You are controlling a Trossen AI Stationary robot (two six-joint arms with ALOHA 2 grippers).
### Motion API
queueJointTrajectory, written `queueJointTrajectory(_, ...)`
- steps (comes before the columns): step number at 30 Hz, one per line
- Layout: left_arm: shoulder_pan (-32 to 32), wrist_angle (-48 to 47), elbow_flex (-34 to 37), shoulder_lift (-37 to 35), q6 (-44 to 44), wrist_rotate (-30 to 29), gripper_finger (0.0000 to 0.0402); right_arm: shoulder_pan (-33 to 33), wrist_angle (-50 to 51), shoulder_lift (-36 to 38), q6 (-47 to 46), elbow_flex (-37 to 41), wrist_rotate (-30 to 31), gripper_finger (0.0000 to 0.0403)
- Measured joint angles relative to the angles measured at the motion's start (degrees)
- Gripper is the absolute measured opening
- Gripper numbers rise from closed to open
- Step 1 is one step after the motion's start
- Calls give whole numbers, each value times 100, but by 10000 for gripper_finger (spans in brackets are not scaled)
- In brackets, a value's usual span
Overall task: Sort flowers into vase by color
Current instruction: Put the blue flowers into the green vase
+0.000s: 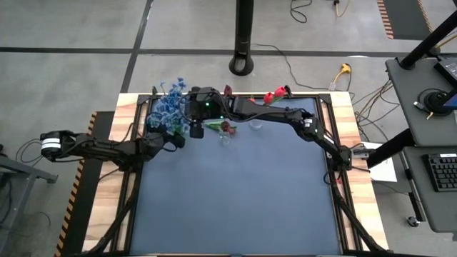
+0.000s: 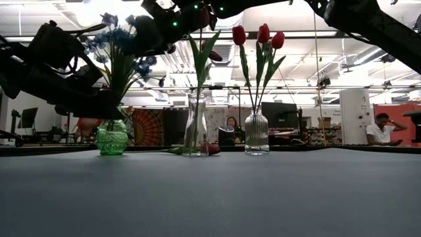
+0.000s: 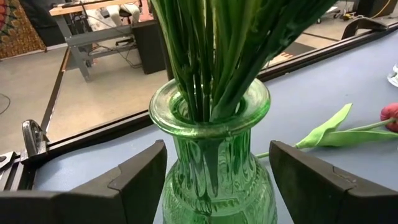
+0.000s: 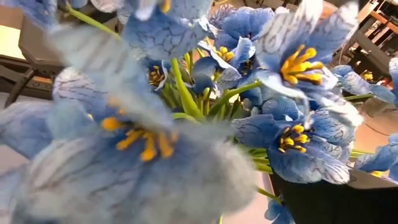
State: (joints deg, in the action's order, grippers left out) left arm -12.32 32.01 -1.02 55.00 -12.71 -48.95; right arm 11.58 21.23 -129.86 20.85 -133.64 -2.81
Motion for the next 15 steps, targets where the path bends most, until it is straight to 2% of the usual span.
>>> queueJointTrajectory(15, 0, 131, 0, -41, -6, 0, 264, -10, -118, -22, -4, 9, -14, 285)
